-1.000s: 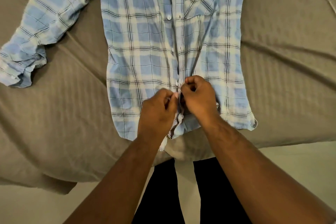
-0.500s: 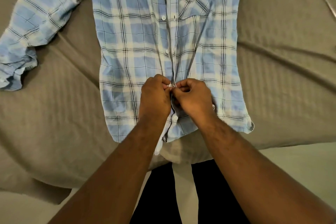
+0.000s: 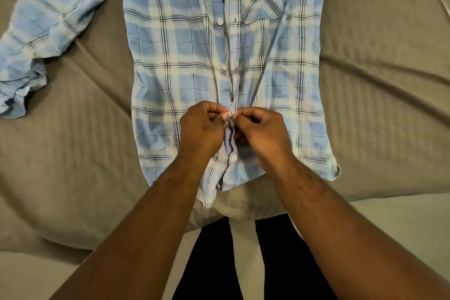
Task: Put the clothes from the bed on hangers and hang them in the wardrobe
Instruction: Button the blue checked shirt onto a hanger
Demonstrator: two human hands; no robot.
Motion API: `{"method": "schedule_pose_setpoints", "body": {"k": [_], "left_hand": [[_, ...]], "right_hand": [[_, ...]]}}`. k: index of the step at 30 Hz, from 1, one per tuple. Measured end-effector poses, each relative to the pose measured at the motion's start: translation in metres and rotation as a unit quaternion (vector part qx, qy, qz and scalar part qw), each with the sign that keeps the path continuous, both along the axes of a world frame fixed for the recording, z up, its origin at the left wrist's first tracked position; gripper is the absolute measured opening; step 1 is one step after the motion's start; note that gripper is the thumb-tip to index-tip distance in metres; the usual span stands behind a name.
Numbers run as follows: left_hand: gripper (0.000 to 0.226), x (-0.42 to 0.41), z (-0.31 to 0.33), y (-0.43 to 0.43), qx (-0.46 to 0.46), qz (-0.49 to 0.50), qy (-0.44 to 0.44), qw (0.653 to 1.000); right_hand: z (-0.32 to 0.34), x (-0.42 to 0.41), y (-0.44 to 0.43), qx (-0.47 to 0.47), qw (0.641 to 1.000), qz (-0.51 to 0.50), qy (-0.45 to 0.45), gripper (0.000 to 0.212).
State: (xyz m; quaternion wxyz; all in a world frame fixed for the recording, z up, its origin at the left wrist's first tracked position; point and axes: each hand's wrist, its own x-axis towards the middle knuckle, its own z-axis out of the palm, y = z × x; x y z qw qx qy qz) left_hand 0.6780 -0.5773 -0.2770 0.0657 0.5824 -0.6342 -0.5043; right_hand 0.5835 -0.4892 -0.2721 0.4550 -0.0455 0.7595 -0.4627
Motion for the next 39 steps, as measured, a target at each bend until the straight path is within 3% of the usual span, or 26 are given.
{"method": "schedule_pose_setpoints", "body": {"k": [4, 9, 12, 16, 21, 27, 39], "left_hand": [[0.009, 0.001, 0.003, -0.001, 0.012, -0.004, 0.009, 1.000], [0.005, 0.003, 0.005, -0.006, 0.047, -0.014, 0.027, 0.998], [0.006, 0.006, 0.005, -0.010, 0.072, -0.020, 0.051, 0.996], [0.025, 0.006, 0.004, -0.011, 0.086, -0.006, 0.072, 0.994], [0.013, 0.008, 0.001, -0.007, 0.029, -0.008, 0.054, 0.998], [0.009, 0.010, -0.007, 0.001, -0.037, -0.018, 0.030, 0.999], [0.011, 0.007, -0.005, 0.002, 0.021, -0.022, 0.094, 0.995]], "right_hand": [[-0.004, 0.003, 0.003, -0.014, 0.999, 0.015, 0.036, 0.005], [-0.001, -0.002, 0.007, -0.015, 1.000, 0.014, -0.005, 0.019], [0.000, -0.006, 0.008, -0.034, 0.999, 0.017, -0.027, 0.009], [-0.005, -0.003, 0.005, -0.031, 0.999, 0.019, 0.025, 0.009], [-0.008, 0.003, 0.002, -0.007, 0.994, 0.043, 0.100, 0.010], [0.001, 0.002, -0.002, -0.009, 1.000, 0.001, -0.018, 0.008], [0.003, -0.014, -0.002, -0.022, 0.990, -0.003, -0.141, 0.007]]}}
